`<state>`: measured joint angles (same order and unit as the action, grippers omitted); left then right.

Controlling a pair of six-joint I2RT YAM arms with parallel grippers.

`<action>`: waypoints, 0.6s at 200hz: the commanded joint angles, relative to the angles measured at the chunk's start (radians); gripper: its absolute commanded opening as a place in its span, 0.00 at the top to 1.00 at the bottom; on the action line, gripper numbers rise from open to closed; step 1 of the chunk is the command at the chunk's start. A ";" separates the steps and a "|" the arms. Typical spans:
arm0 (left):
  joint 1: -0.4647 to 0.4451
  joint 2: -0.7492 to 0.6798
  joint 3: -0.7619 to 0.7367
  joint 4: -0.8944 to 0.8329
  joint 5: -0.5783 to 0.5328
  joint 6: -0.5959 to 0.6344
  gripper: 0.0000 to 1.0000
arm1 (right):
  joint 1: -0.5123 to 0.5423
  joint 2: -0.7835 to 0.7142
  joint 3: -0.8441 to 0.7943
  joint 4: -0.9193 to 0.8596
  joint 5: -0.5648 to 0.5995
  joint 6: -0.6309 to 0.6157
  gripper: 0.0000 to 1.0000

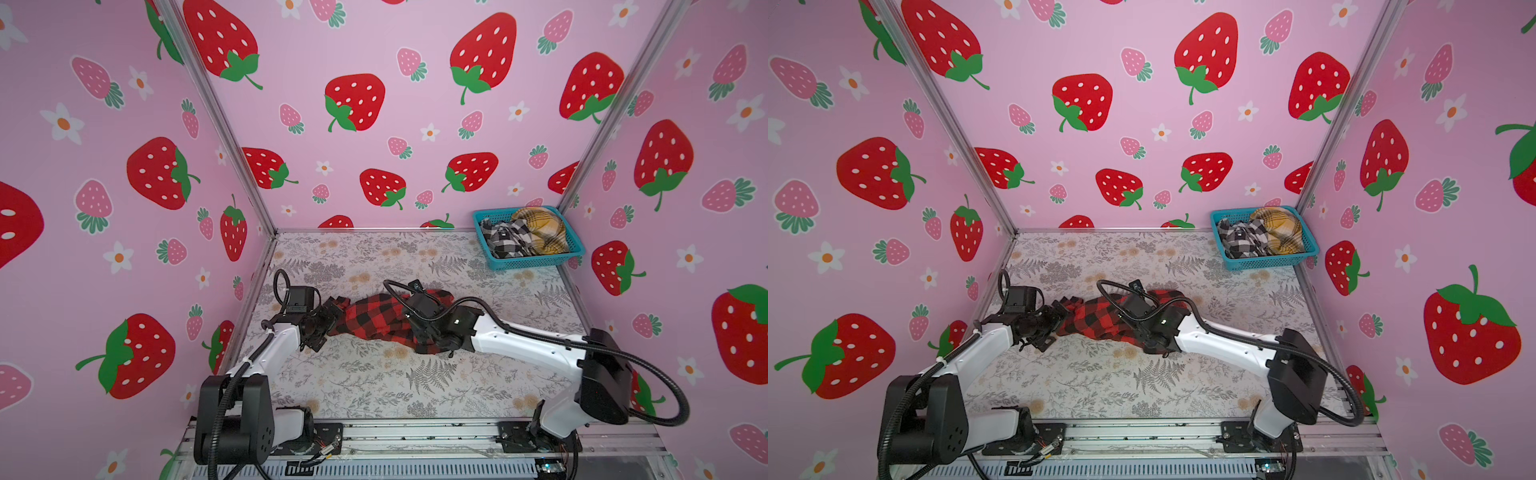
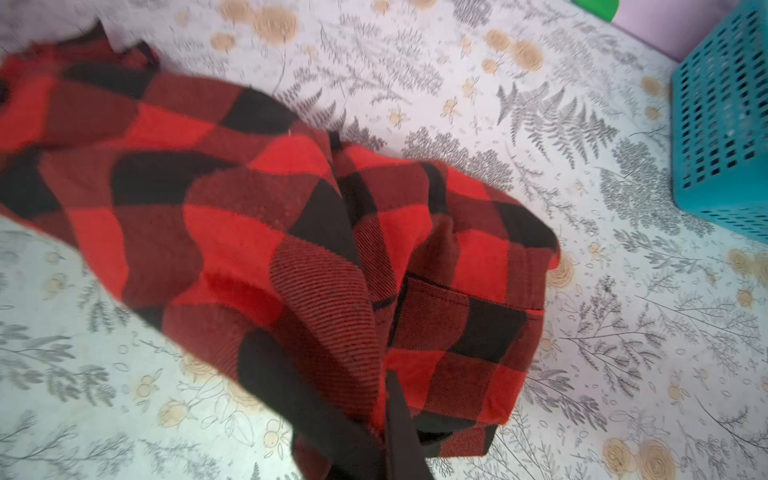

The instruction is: Fold and stack the long sleeve shirts

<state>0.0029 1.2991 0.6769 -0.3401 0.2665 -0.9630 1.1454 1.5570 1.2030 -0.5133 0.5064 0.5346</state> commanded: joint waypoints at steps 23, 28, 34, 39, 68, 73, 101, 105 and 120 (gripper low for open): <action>-0.014 0.055 0.029 0.086 -0.003 -0.084 0.05 | -0.010 -0.039 -0.073 0.032 0.004 0.029 1.00; -0.019 0.072 0.036 0.090 0.005 -0.086 0.08 | -0.010 -0.041 -0.076 0.037 0.000 0.031 1.00; -0.029 0.093 0.046 0.093 0.013 -0.088 0.11 | -0.012 -0.041 -0.075 0.040 -0.003 0.032 1.00; -0.038 0.111 0.052 0.095 0.023 -0.089 0.14 | -0.014 -0.038 -0.073 0.040 -0.002 0.032 1.00; -0.085 0.141 0.039 0.130 0.041 -0.117 0.36 | -0.032 -0.026 -0.062 0.038 0.004 0.037 1.00; -0.087 0.137 0.032 0.138 0.046 -0.124 0.42 | -0.036 -0.026 -0.062 0.040 0.004 0.036 1.00; -0.085 0.087 0.030 0.110 0.017 -0.129 0.95 | -0.075 -0.016 -0.042 0.049 0.014 0.022 1.00; -0.084 0.082 0.043 0.095 0.006 -0.122 1.00 | -0.086 -0.012 -0.036 0.053 0.015 0.014 1.00; -0.079 0.082 0.119 0.040 -0.038 -0.082 1.00 | -0.128 0.022 0.005 0.088 0.006 -0.024 1.00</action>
<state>-0.0826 1.4021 0.7021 -0.2401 0.2855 -1.0668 1.0706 1.5368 1.1416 -0.4698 0.5007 0.5449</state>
